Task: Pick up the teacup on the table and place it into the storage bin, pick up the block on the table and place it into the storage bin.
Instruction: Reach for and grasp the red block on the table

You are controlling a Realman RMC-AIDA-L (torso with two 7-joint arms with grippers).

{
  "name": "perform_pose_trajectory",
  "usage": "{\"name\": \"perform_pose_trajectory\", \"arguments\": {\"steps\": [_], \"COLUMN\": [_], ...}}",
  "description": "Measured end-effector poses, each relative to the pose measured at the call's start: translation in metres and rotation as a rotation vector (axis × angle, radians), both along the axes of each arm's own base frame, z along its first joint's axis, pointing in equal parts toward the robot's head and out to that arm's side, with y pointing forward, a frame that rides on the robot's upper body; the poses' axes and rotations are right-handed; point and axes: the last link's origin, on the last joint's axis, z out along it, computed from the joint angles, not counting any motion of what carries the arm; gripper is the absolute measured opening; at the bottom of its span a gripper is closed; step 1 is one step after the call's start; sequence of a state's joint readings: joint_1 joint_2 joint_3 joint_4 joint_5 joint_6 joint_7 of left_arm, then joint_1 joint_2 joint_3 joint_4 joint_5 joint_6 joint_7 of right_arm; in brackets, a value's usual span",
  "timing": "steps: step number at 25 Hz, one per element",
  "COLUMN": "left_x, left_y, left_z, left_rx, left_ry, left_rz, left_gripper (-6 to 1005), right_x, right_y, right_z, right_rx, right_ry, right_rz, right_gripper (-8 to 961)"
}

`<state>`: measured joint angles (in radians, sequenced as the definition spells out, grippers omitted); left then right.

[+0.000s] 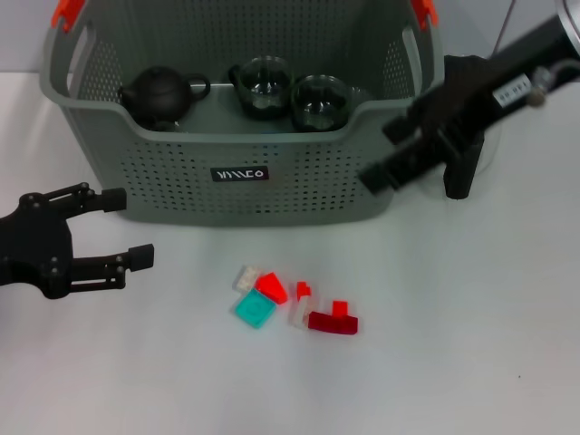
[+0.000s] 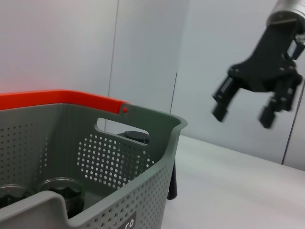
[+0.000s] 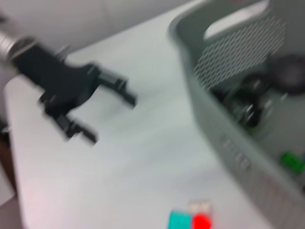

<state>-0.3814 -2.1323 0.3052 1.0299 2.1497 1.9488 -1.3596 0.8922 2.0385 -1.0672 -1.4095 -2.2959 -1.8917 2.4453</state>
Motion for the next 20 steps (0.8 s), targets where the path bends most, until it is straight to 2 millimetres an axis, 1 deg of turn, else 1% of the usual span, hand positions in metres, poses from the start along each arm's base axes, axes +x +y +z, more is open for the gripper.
{"name": "perform_pose_trajectory", "arguments": {"steps": [5,10,15,20], "left_x": [0.000,0.001,0.000,0.000], "left_y": [-0.001,-0.001,-0.001,0.000], "left_z": [-0.001,-0.003,-0.003,-0.004], "left_rx": [-0.004,-0.007,-0.004,-0.004], "left_ry": [-0.004,-0.008,-0.008,-0.008], "left_rz": [-0.001,0.000,0.004,0.004], "left_gripper": [887,887,887,887], "right_x": [0.013,0.037,0.058,0.069], "right_y": [-0.012,-0.013,-0.009,-0.005], "right_z": [-0.003,-0.014,-0.030,-0.052], "right_rx": [-0.083,-0.135,-0.168,-0.178], "right_ry": [-0.040,-0.070,-0.104,-0.133], "right_rz": [-0.024,-0.093,-0.142,-0.138], "right_gripper": [822,823,823,823]}}
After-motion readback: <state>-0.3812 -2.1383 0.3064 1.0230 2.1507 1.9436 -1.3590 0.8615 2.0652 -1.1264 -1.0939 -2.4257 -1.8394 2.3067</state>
